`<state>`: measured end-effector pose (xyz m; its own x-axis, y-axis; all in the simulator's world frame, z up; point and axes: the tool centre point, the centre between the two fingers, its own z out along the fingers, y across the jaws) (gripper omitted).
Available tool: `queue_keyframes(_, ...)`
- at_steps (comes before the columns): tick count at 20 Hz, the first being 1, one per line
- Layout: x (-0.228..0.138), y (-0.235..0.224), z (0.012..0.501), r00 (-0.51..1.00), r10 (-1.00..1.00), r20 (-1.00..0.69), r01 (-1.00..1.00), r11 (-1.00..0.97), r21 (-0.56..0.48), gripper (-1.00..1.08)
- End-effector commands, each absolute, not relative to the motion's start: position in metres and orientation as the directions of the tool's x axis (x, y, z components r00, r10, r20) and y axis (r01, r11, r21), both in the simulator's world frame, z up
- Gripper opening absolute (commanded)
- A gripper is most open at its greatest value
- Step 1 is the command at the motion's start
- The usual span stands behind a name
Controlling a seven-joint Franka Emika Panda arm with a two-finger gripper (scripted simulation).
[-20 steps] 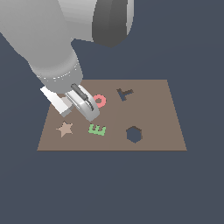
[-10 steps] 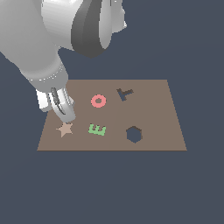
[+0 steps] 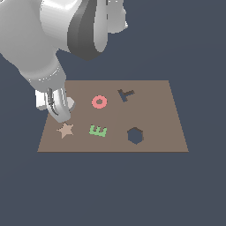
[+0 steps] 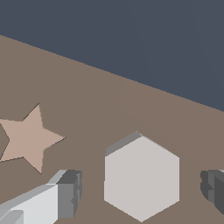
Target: Insert a designated object into the corresponding slot on a board.
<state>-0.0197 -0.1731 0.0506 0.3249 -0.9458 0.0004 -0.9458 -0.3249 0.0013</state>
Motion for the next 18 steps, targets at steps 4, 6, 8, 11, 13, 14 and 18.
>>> queue_keyframes(4,-0.02,-0.173,0.04,0.321,-0.947,0.0,-0.947,-0.321,0.001,1.0)
queue_keyframes(6,-0.021,-0.173,0.034,0.318,-0.948,0.0,-0.948,-0.318,0.0,1.0)
queue_keyframes(8,-0.021,-0.173,0.03,0.316,-0.949,0.0,-0.949,-0.316,0.0,1.0)
queue_keyframes(11,-0.021,-0.173,0.03,0.316,-0.949,0.0,-0.949,-0.316,0.0,-1.0)
queue_keyframes(13,-0.021,-0.173,0.03,0.316,-0.949,0.0,-0.949,-0.316,0.0,-1.0)
queue_keyframes(14,-0.021,-0.173,0.03,0.316,-0.949,0.0,-0.949,-0.316,0.0,-1.0)
queue_keyframes(18,-0.021,-0.173,0.03,0.316,-0.949,0.0,-0.949,-0.316,0.0,-1.0)
